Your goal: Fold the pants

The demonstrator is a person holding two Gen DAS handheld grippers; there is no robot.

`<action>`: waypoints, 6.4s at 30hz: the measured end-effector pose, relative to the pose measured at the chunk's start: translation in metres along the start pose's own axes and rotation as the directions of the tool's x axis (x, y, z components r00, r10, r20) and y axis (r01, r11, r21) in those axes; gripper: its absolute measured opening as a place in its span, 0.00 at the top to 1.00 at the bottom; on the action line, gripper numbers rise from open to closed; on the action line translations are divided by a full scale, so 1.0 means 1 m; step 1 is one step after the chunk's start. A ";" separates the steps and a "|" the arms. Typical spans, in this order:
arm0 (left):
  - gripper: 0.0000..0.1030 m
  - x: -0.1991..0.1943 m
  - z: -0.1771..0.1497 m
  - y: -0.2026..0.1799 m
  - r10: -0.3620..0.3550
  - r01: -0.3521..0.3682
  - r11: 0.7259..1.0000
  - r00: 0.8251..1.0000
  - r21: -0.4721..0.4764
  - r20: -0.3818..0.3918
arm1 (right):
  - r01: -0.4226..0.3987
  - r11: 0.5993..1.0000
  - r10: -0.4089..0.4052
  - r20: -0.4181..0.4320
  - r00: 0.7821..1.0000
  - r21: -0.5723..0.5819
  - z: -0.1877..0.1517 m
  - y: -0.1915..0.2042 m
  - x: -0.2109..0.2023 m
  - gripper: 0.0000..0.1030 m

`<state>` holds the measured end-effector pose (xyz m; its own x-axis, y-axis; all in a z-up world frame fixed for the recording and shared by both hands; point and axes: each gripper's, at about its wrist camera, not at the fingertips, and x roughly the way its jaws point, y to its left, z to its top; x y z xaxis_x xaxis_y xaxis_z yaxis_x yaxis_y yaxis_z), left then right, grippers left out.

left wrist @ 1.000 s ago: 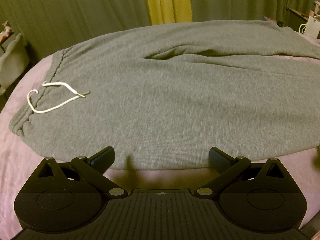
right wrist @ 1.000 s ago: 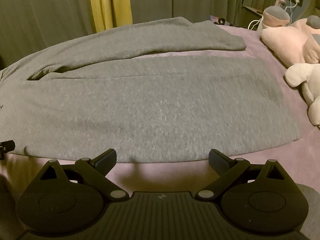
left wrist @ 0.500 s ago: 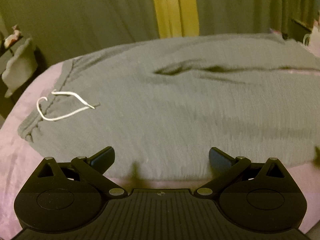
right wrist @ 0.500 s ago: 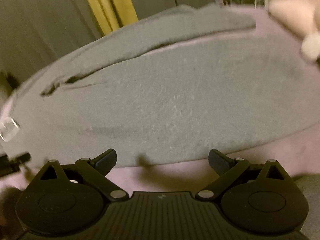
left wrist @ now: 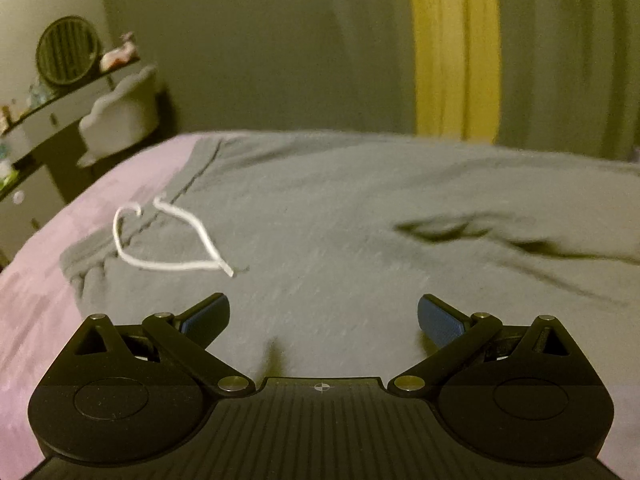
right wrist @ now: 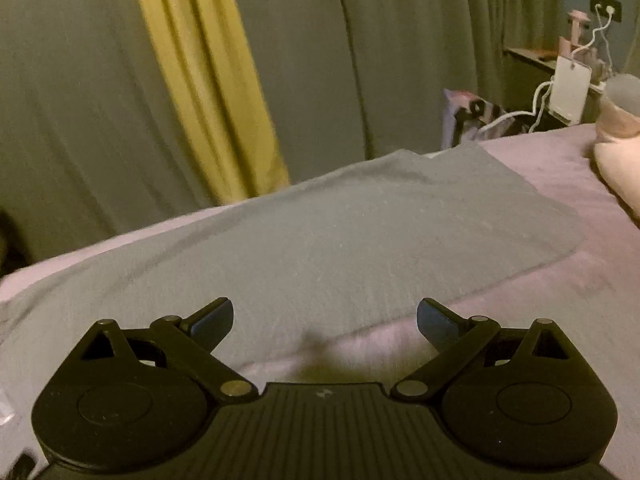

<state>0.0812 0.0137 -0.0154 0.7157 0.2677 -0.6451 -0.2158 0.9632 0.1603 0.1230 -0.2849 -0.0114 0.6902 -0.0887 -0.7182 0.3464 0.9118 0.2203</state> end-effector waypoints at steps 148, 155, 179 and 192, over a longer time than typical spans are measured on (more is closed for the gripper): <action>0.74 0.064 -0.030 0.228 -0.194 0.065 0.870 0.957 -0.489 -0.217 | 0.105 0.722 -0.107 -0.039 0.993 0.684 -0.156 -0.309 -0.141 0.94; 0.28 0.029 -0.016 0.222 0.110 -0.173 0.916 0.976 -0.363 -0.188 | 0.399 0.757 -0.373 -0.160 0.914 0.516 -0.142 -0.290 -0.140 0.93; 0.10 0.044 -0.037 0.099 0.013 -0.006 0.999 0.973 0.032 -0.229 | -0.553 0.822 0.566 -0.292 0.771 0.135 -0.039 0.098 0.025 0.26; 0.07 0.047 -0.037 0.103 0.006 -0.007 1.000 0.970 -0.003 -0.242 | -0.556 0.828 0.527 -0.434 0.730 0.071 -0.052 0.168 0.077 0.43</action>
<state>0.0683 0.1251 -0.0570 0.5326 0.2595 -0.8056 -0.2226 0.9613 0.1624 0.2013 -0.1175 -0.0647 0.4110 0.5899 -0.6951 -0.0517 0.7763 0.6282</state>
